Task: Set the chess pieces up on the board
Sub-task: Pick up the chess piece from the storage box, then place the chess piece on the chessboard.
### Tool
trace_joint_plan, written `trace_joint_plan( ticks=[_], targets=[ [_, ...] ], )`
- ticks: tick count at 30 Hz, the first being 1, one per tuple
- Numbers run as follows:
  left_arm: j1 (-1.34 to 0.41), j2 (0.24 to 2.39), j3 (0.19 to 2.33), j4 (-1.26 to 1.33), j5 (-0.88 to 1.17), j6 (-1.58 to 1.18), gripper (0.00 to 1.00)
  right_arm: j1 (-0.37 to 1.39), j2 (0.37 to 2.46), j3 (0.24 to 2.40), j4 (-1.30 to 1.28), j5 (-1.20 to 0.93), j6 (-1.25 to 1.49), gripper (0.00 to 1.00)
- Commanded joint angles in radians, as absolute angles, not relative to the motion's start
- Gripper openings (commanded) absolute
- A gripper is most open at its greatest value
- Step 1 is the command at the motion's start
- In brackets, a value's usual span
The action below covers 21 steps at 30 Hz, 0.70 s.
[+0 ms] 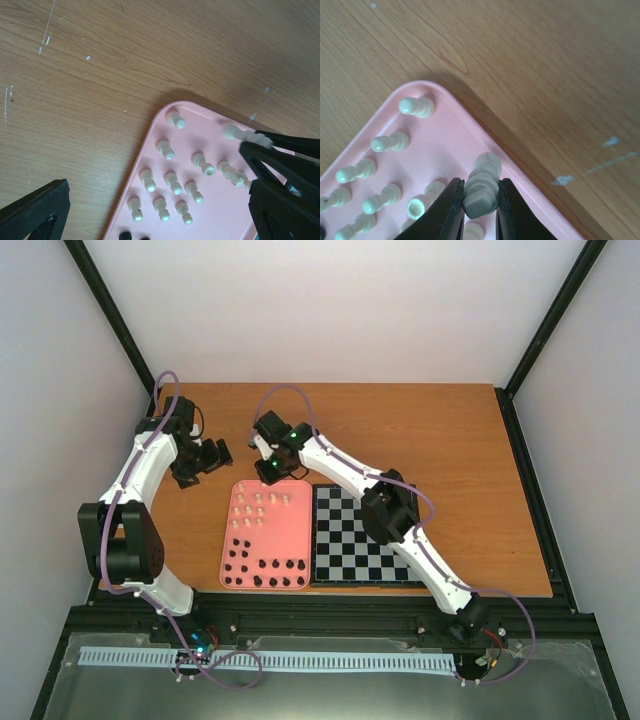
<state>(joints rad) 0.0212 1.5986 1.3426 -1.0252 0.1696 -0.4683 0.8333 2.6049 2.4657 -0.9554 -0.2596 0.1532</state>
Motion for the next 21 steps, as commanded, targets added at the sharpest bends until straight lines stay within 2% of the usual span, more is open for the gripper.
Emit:
trace_joint_plan(
  ticks=[1,6,12,17,21],
  targets=[
    [0.018,1.566,1.349,-1.019,0.181,-0.476,1.0,0.834,2.442,2.479,-0.971,-0.175,0.144,0.13],
    [0.018,1.567,1.349,-1.019,0.184,-0.477,1.0,0.801,2.273,2.356,-0.994,-0.075,0.175,0.11],
    [0.019,1.572,1.349,-1.013,0.197,-0.477,1.0,0.693,2.021,1.977,-0.972,0.094,0.194,0.09],
    [0.019,1.582,1.351,-1.009,0.197,-0.476,1.0,0.57,1.892,1.755,-0.929,0.089,0.217,0.09],
    [0.018,1.594,1.352,-1.009,0.196,-0.476,1.0,0.546,1.855,1.655,-0.919,0.101,0.194,0.09]
  ],
)
